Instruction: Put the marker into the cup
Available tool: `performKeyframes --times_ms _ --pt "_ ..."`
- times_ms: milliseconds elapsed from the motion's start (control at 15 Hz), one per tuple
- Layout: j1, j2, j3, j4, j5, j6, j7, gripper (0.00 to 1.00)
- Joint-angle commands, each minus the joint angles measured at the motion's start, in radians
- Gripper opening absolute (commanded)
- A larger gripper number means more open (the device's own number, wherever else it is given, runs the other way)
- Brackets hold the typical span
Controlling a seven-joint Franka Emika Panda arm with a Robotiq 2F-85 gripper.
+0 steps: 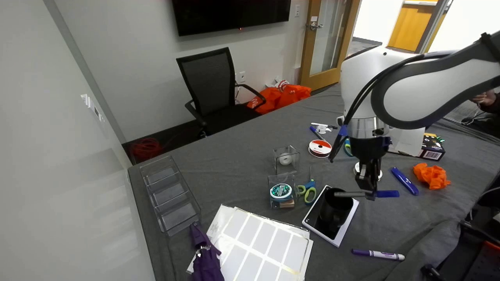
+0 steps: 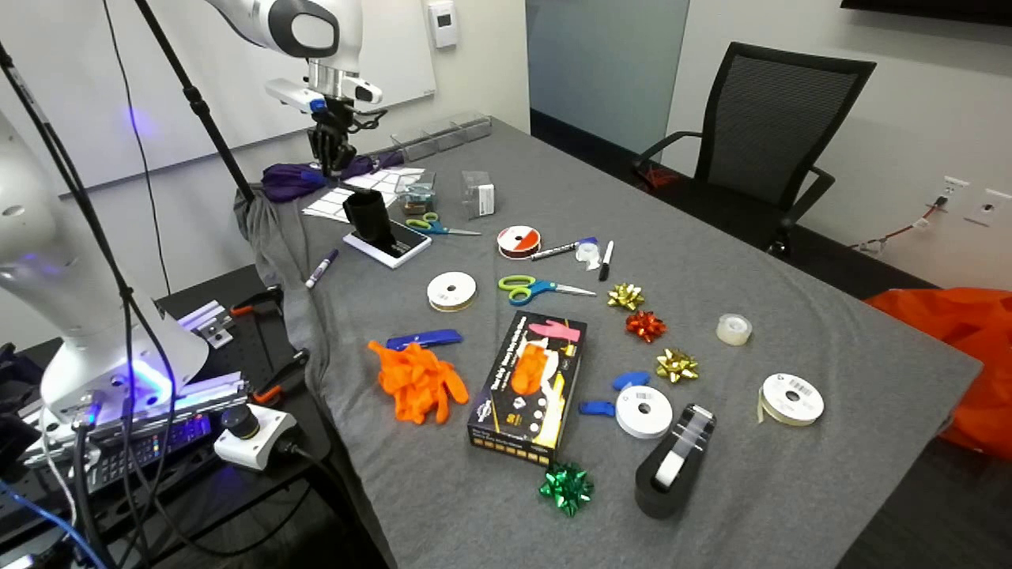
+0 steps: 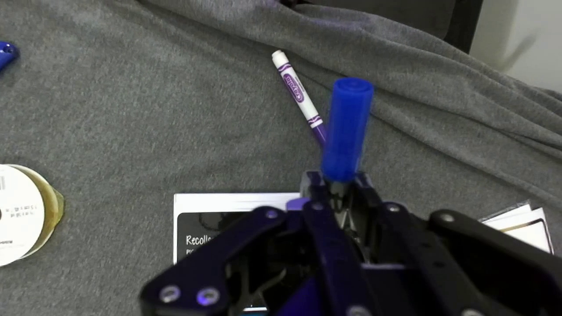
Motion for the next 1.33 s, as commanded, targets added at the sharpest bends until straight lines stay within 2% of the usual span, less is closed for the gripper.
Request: performKeyframes --times_ms 0,267,733,1267 --pt "-0.005 0.058 -0.002 0.035 0.021 -0.051 0.007 0.05" --pt "-0.009 0.109 -0.005 0.063 0.035 -0.077 0.020 0.05" --pt "-0.027 0.152 -0.014 0.126 0.123 -0.090 0.016 0.05" --pt "-0.044 0.238 -0.042 0.250 0.187 -0.298 0.101 0.05"
